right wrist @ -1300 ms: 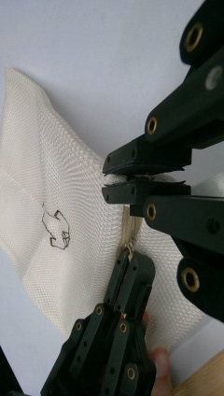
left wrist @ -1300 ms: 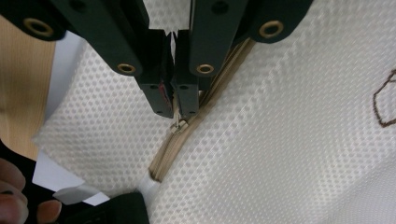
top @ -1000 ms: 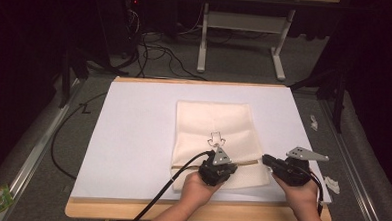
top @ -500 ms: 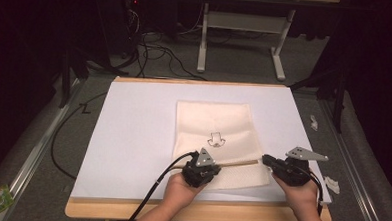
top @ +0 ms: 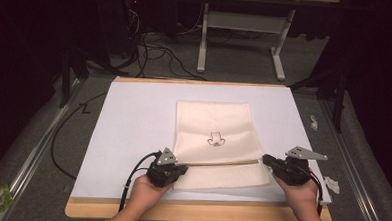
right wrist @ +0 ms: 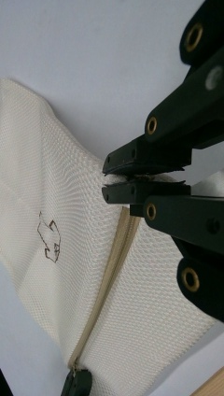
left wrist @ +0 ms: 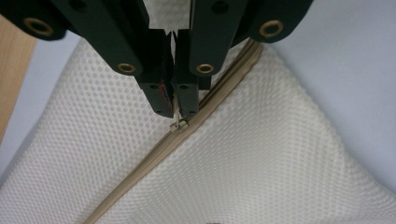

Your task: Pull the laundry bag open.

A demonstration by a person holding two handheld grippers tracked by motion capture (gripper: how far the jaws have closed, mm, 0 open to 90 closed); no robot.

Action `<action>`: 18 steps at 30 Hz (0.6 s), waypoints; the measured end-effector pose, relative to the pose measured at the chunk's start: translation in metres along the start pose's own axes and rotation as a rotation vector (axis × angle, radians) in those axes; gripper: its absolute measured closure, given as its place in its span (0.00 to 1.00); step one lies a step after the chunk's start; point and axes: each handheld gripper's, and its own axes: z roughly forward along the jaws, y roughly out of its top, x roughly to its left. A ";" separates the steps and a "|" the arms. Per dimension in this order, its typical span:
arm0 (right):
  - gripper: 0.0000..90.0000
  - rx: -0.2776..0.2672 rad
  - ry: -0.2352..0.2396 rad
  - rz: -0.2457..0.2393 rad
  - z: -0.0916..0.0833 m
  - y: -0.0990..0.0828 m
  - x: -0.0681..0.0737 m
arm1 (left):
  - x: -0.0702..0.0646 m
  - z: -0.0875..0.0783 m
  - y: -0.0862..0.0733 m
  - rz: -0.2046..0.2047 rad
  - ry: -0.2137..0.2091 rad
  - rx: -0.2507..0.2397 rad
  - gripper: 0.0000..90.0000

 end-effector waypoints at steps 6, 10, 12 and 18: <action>0.95 -0.003 -0.004 -0.005 0.000 0.000 0.001 | 0.011 -0.010 -0.002 -0.001 -0.015 0.024 0.97; 0.95 0.003 -0.003 -0.004 0.001 0.000 -0.001 | 0.017 -0.011 -0.005 0.024 0.013 0.057 0.97; 0.95 0.003 -0.004 -0.004 0.001 0.000 -0.001 | 0.020 -0.011 -0.007 0.013 0.005 0.061 0.97; 0.95 0.003 -0.022 0.013 0.002 -0.001 -0.008 | 0.036 -0.023 -0.011 -0.038 -0.014 0.048 0.97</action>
